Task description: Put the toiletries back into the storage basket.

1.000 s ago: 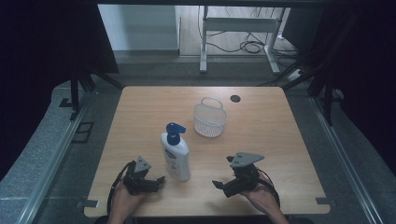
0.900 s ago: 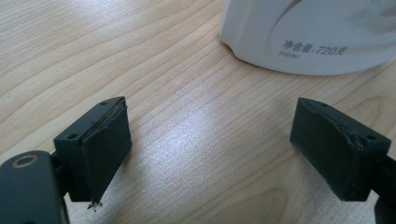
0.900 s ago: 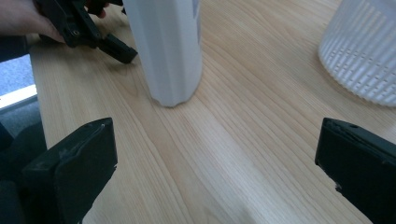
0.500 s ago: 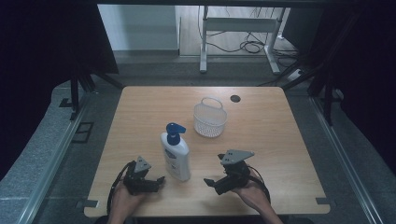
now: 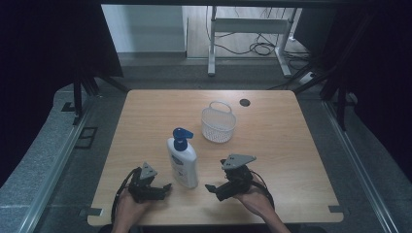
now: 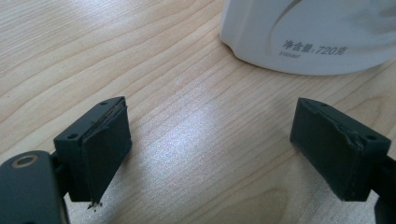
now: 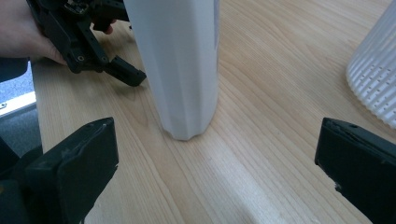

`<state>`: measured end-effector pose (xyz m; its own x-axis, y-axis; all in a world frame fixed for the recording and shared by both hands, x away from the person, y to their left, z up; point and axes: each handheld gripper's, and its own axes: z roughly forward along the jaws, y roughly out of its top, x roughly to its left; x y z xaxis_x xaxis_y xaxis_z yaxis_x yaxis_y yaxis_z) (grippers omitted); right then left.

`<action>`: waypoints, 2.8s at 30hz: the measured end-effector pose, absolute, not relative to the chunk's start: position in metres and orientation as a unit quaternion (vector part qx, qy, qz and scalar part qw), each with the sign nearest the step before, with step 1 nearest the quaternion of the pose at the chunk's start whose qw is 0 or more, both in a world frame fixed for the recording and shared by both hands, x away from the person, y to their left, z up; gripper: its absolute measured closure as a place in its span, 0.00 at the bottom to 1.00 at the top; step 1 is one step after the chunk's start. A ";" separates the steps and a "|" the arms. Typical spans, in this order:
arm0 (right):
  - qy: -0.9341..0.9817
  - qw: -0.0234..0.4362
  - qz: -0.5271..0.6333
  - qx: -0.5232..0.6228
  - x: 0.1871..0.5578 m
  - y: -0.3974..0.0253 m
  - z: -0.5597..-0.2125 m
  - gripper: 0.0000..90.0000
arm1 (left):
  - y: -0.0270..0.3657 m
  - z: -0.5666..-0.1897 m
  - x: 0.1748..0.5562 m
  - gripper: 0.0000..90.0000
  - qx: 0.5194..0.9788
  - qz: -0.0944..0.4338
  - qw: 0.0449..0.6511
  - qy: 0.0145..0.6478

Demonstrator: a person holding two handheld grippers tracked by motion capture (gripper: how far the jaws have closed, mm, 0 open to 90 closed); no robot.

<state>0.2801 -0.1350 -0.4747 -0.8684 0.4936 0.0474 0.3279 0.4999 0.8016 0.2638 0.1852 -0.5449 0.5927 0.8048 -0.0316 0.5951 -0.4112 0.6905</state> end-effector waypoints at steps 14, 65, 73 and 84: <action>0.866 0.084 0.440 0.222 0.283 -0.119 -0.471 0.01 | 0.185 -0.545 0.264 0.13 0.825 0.154 0.340 0.424; 0.851 0.114 0.463 0.221 0.303 -0.044 -0.449 0.24 | 0.185 -0.545 0.265 0.13 0.827 0.153 0.340 0.421; 0.853 0.133 0.456 0.218 0.303 -0.036 -0.451 0.37 | 0.185 -0.545 0.265 0.13 0.827 0.153 0.340 0.421; 0.856 0.132 0.448 0.223 0.303 -0.036 -0.448 0.40 | 0.186 -0.545 0.265 0.13 0.827 0.152 0.340 0.420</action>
<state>0.3028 -0.0363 -0.4484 -0.8660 0.4993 -0.0262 0.2635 0.5002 0.8249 0.2650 0.1855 -0.5449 0.6012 0.7984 -0.0342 0.5912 -0.4156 0.6912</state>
